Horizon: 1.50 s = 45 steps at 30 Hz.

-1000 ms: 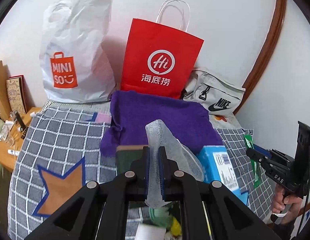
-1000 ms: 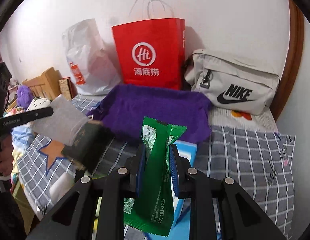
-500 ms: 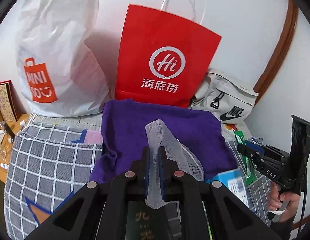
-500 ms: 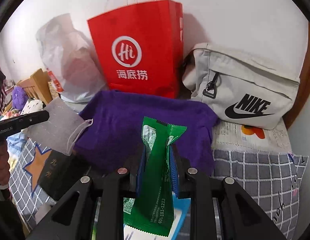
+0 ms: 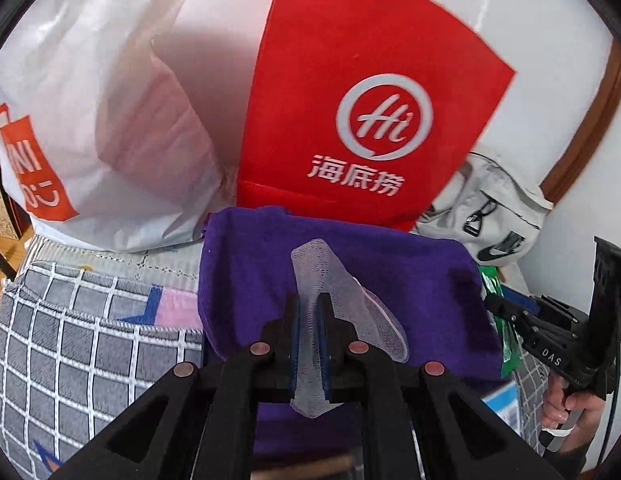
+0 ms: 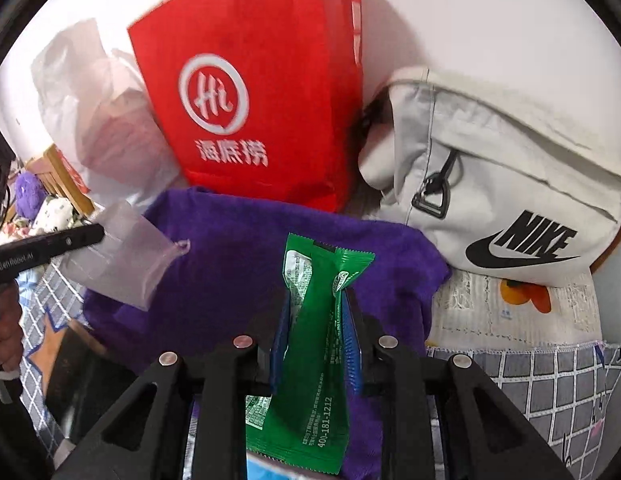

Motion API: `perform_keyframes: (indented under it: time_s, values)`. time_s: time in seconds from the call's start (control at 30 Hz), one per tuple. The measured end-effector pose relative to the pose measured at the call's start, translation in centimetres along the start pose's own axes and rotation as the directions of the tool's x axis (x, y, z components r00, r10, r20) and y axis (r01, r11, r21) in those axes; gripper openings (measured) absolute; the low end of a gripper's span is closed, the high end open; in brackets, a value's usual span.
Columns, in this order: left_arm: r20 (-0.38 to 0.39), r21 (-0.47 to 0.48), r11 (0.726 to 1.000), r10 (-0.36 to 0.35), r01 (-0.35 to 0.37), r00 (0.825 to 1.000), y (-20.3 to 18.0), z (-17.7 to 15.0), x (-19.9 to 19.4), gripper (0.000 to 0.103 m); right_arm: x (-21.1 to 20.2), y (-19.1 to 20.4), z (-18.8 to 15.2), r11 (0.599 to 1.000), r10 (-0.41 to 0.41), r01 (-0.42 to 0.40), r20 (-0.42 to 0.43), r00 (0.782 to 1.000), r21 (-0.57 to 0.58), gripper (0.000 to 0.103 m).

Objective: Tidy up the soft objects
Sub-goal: 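Carry the mesh bag with the left tool while the right tool carries the packet to the purple towel, then open the left tool over the towel while the right tool releases the packet onto it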

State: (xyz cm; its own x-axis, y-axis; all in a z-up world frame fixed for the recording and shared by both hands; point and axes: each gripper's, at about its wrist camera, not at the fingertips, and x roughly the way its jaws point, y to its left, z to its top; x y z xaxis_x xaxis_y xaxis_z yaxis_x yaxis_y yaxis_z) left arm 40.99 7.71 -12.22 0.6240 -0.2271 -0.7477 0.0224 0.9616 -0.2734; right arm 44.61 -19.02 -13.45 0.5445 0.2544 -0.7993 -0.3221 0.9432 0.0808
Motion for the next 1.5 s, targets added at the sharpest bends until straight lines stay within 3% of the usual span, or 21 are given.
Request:
perform_keyframes:
  time_s: [0.27,0.5,0.57,0.63,0.8,0.97,1.1,1.23,1.37,1.5]
  values:
    - [-0.031,-0.033,0.999,0.002,-0.003,1.000,1.4,0.8,3.4,0.009,3.9,-1.3,-0.4,1.000,-0.008,0.008,-0.085,0.996,-0.001,0.028]
    - [-0.057,-0.039,0.999,0.020,-0.022,0.998,2.0,1.1,5.3,0.009,5.1,-1.3,-0.5,1.000,-0.006,0.004,-0.107,0.994,-0.017,0.032]
    - [-0.076,-0.044,0.999,0.024,-0.028,0.997,2.1,1.2,5.9,0.012,5.3,-1.4,-0.5,1.000,0.003,-0.005,-0.115,0.993,-0.020,0.039]
    - [-0.079,-0.055,0.998,0.021,-0.025,0.997,2.4,1.4,6.2,0.014,5.3,-1.4,-0.6,1.000,0.008,-0.011,-0.115,0.993,-0.028,0.055]
    - [-0.083,-0.049,0.997,0.056,-0.061,0.995,2.3,1.6,5.9,0.041,4.5,-0.6,-0.3,0.998,0.001,-0.006,-0.067,0.998,-0.064,0.073]
    - [-0.076,-0.045,0.994,0.092,-0.096,0.993,2.2,1.6,4.2,0.052,3.3,-0.1,-0.3,0.998,-0.023,0.020,-0.058,0.998,-0.054,0.074]
    - [-0.062,-0.034,0.988,0.148,-0.150,0.987,1.7,1.3,1.7,0.064,1.1,0.2,-0.4,0.999,-0.043,0.043,-0.031,0.999,-0.008,0.085]
    - [-0.053,-0.027,0.977,0.209,-0.211,0.976,0.9,0.4,-1.8,0.070,-1.6,0.8,-1.3,0.998,-0.060,0.060,-0.024,0.998,0.014,0.085]
    - [-0.023,-0.023,0.980,0.195,-0.195,0.981,0.8,-1.1,-5.6,0.072,-4.1,1.9,-3.2,0.999,-0.038,0.038,-0.064,0.997,0.007,0.085]
    - [0.058,-0.011,0.984,0.180,-0.180,0.982,0.6,-3.6,-9.4,0.072,-7.7,2.9,-6.0,0.999,-0.012,0.012,-0.010,1.000,0.029,0.086]
